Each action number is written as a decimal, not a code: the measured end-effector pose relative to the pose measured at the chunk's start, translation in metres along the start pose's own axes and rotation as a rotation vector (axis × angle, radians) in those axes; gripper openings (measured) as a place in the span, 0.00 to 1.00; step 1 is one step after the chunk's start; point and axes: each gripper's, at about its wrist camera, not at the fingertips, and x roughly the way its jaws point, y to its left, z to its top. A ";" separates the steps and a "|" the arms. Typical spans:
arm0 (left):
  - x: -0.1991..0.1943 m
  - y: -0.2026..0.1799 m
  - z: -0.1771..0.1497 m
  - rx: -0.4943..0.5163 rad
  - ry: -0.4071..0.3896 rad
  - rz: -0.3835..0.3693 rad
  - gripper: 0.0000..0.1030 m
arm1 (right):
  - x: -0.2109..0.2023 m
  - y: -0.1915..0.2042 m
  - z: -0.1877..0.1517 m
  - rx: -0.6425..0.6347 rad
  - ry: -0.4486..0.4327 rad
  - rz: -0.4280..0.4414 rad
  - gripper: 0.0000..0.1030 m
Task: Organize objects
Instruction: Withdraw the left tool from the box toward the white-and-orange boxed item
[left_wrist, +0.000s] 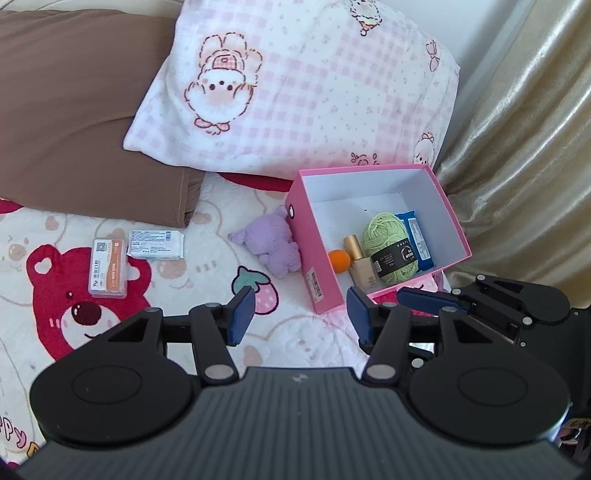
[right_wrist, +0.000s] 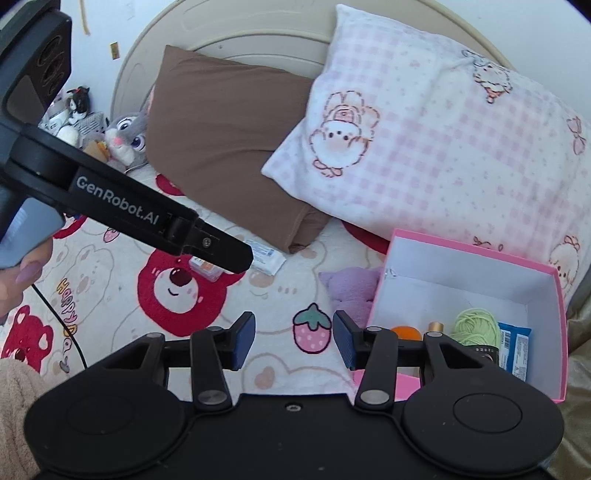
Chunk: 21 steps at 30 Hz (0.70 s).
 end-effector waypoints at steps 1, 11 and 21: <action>-0.004 0.005 -0.002 -0.003 -0.005 0.010 0.54 | 0.000 0.006 0.003 -0.015 0.005 0.012 0.51; -0.011 0.080 -0.023 -0.102 -0.049 0.074 0.61 | 0.036 0.054 0.028 -0.138 0.012 0.101 0.64; 0.036 0.166 -0.033 -0.231 -0.057 0.111 0.61 | 0.110 0.072 0.040 -0.163 0.019 0.188 0.72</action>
